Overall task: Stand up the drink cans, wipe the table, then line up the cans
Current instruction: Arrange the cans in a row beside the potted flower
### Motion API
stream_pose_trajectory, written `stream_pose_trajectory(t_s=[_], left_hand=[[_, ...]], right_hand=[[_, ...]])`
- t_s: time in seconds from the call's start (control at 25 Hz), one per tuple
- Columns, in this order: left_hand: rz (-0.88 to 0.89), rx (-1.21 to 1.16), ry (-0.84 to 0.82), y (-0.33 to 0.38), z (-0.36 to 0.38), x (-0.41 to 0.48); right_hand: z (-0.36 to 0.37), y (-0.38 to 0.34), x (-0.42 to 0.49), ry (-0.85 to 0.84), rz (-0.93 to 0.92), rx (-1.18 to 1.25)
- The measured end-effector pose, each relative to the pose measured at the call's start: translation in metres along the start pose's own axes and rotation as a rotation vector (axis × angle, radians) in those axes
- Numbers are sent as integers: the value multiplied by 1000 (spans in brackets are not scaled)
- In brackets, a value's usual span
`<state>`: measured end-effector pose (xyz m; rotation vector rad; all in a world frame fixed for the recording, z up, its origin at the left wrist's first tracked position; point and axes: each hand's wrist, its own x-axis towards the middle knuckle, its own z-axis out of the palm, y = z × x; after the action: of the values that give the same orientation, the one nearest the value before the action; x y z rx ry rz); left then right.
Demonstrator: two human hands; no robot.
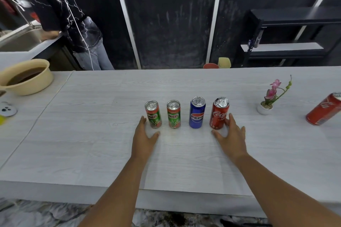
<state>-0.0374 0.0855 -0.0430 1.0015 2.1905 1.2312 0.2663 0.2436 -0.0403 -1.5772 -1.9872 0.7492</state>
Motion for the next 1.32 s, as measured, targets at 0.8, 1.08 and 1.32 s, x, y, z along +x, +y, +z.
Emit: stream_pose_trajectory(t_s=[0.8, 1.08, 1.32], left_hand=[[586, 570, -368, 65, 156, -106], [621, 499, -447, 69, 165, -98], [640, 617, -471, 78, 163, -92]], right_hand=[[-100, 94, -80, 195, 102, -248], [-182, 162, 6, 340, 415, 235], [-197, 185, 66, 406, 468, 333]])
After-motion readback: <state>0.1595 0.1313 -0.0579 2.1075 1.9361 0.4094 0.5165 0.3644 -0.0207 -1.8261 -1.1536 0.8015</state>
